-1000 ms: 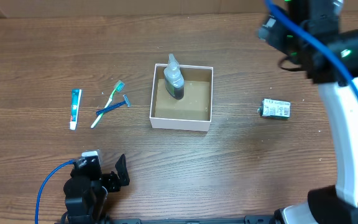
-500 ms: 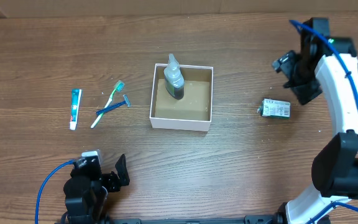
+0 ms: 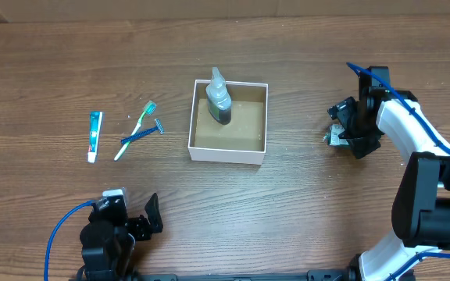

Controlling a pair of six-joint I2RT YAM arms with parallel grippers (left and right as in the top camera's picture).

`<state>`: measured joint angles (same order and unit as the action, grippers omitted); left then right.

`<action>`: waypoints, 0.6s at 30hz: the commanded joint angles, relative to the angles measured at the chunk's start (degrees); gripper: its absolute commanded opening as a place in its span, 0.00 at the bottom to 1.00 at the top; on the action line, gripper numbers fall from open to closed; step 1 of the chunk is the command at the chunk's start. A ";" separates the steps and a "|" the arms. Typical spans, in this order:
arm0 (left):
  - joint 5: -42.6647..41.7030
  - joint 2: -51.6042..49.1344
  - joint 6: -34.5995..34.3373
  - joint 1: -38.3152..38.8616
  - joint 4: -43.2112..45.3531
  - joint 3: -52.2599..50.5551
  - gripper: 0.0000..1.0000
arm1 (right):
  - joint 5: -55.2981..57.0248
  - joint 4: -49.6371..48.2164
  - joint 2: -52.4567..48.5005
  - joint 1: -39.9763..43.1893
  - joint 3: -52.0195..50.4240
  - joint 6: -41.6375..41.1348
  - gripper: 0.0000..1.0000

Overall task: Pack container
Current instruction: 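Move the right gripper to the green soap bar and grasp it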

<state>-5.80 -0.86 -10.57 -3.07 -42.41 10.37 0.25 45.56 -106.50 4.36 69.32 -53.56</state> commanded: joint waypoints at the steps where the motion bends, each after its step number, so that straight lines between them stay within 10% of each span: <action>1: 0.00 0.59 -0.79 0.11 0.02 -0.85 1.00 | 1.44 -3.21 -0.04 -0.11 -3.28 -0.42 0.98; 7: 0.00 0.59 -0.79 0.11 0.02 -0.85 1.00 | 4.55 -8.66 -0.04 -0.11 -7.89 -0.15 0.91; 18: 0.00 0.59 -0.79 0.11 0.02 -0.87 1.00 | 6.93 -9.49 -0.04 -0.22 -8.68 16.06 0.42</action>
<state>-5.80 -0.86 -10.57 -3.07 -42.39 10.37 6.76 35.90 -105.69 4.23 62.06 -43.03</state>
